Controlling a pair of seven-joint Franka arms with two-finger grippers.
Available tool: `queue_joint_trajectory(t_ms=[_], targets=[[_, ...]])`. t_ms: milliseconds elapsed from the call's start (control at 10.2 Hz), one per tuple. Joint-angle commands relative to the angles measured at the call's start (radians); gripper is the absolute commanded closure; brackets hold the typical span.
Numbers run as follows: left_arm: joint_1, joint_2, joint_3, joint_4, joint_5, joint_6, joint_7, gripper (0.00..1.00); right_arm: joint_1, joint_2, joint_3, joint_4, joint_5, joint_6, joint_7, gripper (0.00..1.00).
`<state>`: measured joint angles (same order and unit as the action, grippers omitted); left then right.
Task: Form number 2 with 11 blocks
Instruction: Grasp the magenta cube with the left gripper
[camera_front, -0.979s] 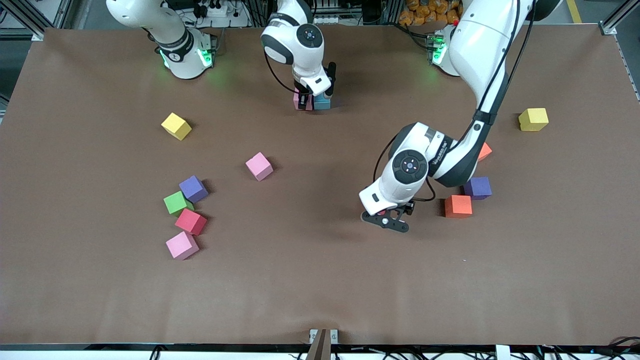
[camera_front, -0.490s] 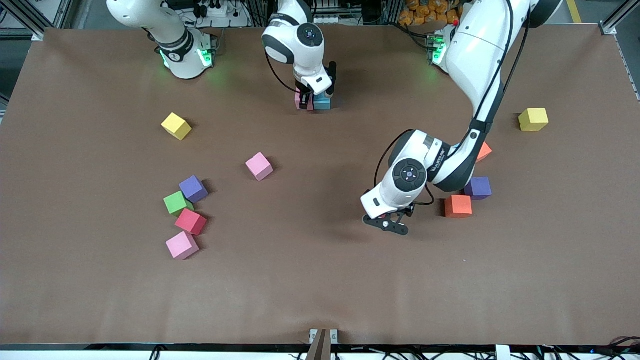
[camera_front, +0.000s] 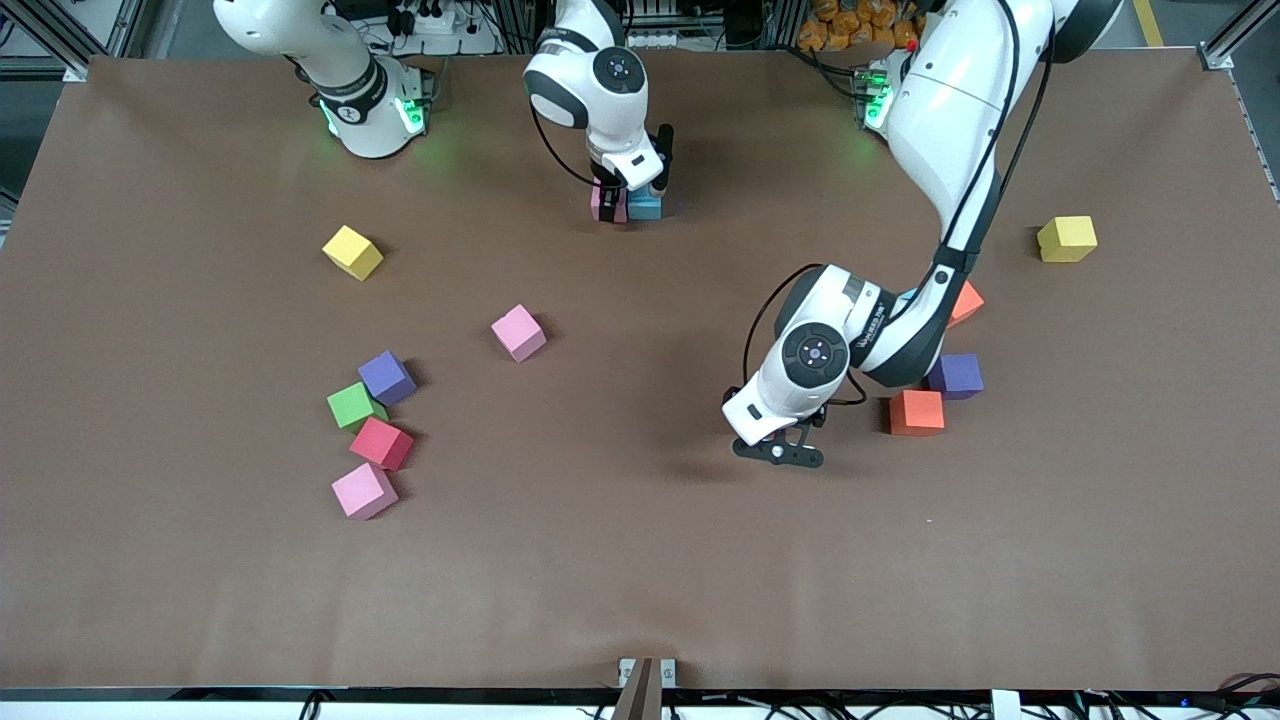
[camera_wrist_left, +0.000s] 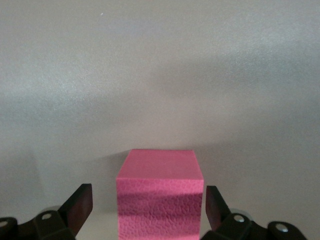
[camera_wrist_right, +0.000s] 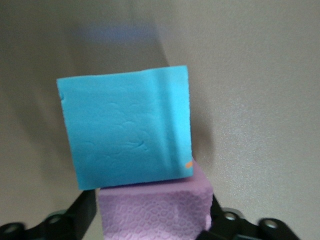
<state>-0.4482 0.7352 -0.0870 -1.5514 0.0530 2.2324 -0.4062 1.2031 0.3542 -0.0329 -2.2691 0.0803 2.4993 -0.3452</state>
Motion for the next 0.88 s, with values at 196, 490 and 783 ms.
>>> queue_joint_trajectory(t_ms=[196, 490, 783], targets=[[-0.026, 0.010, 0.012, 0.008, -0.016, 0.006, -0.056, 0.37, -0.019, -0.063, -0.009, -0.004, 0.006, -0.054, -0.009, 0.00], [-0.026, 0.004, 0.013, -0.001, -0.016, 0.003, -0.063, 0.66, -0.060, -0.127, -0.010, -0.003, 0.012, -0.123, -0.070, 0.00], [-0.029, -0.100, 0.009, -0.086, -0.001, -0.007, -0.053, 0.73, -0.112, -0.178, -0.015, 0.009, 0.016, -0.187, -0.090, 0.00]])
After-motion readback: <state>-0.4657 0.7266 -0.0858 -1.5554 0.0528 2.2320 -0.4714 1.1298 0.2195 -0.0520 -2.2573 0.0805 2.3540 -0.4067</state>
